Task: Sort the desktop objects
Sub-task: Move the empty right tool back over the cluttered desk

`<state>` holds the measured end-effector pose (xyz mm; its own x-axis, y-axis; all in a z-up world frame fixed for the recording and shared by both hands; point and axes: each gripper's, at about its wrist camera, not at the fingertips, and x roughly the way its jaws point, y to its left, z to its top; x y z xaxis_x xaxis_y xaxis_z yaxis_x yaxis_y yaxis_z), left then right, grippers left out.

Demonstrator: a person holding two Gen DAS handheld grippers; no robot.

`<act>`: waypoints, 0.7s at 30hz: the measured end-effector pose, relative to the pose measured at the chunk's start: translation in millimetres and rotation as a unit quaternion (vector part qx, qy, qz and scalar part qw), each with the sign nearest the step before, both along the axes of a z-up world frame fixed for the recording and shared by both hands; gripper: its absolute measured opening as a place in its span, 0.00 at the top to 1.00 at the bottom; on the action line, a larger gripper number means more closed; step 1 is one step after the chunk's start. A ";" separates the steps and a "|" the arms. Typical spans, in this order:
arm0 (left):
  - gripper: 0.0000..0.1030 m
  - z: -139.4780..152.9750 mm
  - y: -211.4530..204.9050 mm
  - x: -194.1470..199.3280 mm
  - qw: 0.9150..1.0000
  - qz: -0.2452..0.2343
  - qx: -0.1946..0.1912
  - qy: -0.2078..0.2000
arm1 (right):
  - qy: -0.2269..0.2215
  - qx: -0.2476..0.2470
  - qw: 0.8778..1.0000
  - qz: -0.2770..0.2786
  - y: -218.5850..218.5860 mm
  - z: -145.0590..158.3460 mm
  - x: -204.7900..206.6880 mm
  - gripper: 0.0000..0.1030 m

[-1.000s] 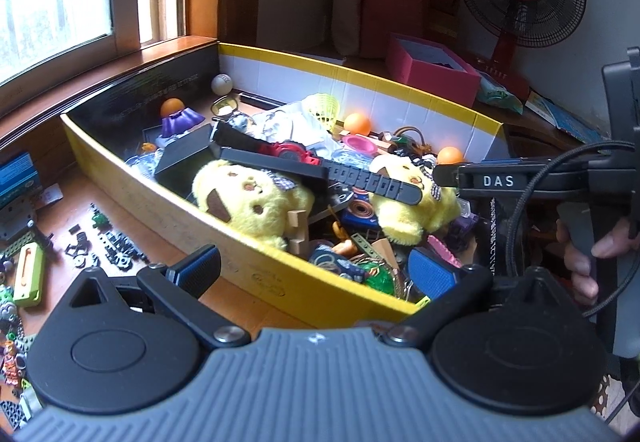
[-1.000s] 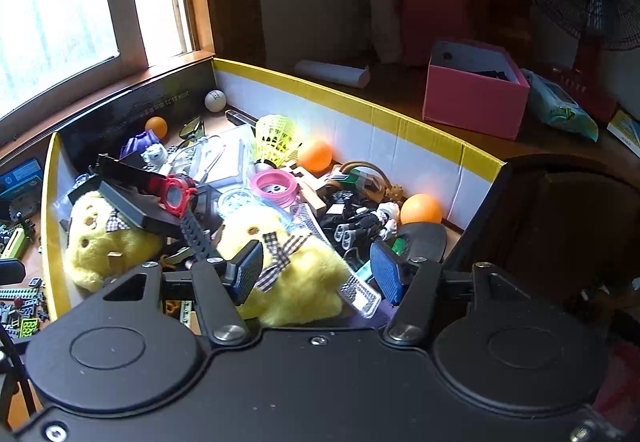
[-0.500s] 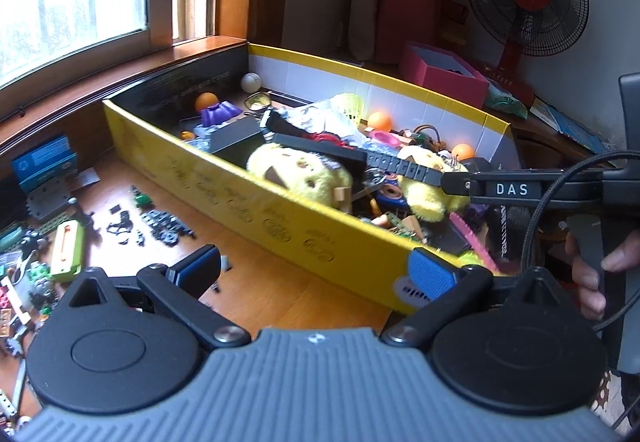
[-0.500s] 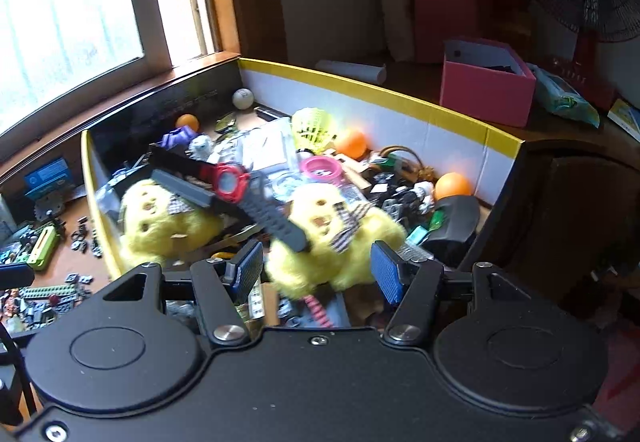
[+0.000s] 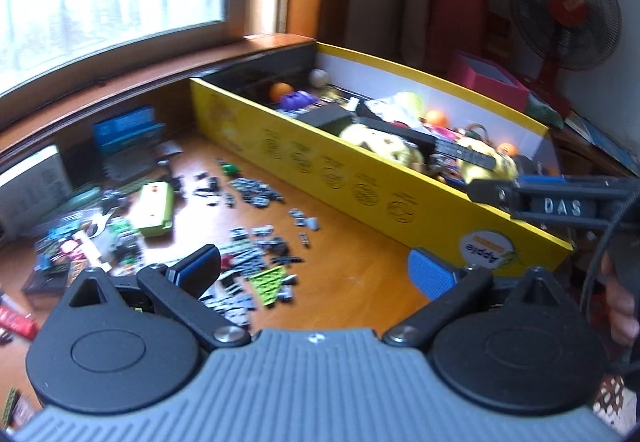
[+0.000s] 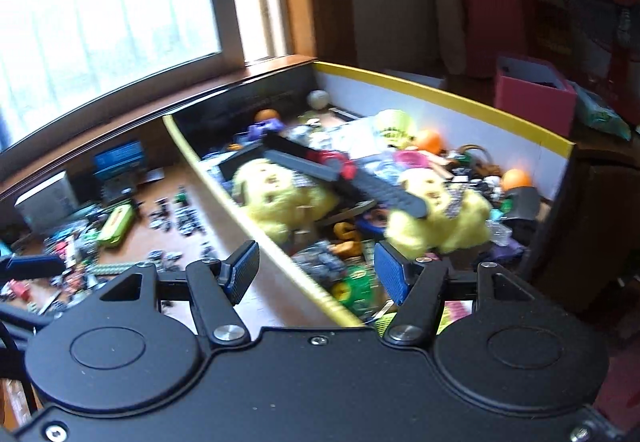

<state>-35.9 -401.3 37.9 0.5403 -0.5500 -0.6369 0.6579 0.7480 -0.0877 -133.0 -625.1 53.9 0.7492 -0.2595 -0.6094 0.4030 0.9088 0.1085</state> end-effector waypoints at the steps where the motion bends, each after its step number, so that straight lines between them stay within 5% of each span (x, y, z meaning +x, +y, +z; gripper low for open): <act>1: 0.00 1.1 4.8 -1.2 1.000 0.011 0.001 -0.002 | -0.001 0.001 1.000 0.010 4.1 -0.1 0.6 0.39; 8: 0.00 -0.3 42.9 -18.8 0.996 0.087 0.015 0.002 | 0.006 0.024 0.997 0.078 36.0 -10.9 2.5 0.38; 21: 0.00 -26.3 136.7 -37.0 0.977 0.203 0.068 -0.008 | 0.040 0.044 0.978 0.199 130.0 -50.1 11.0 0.34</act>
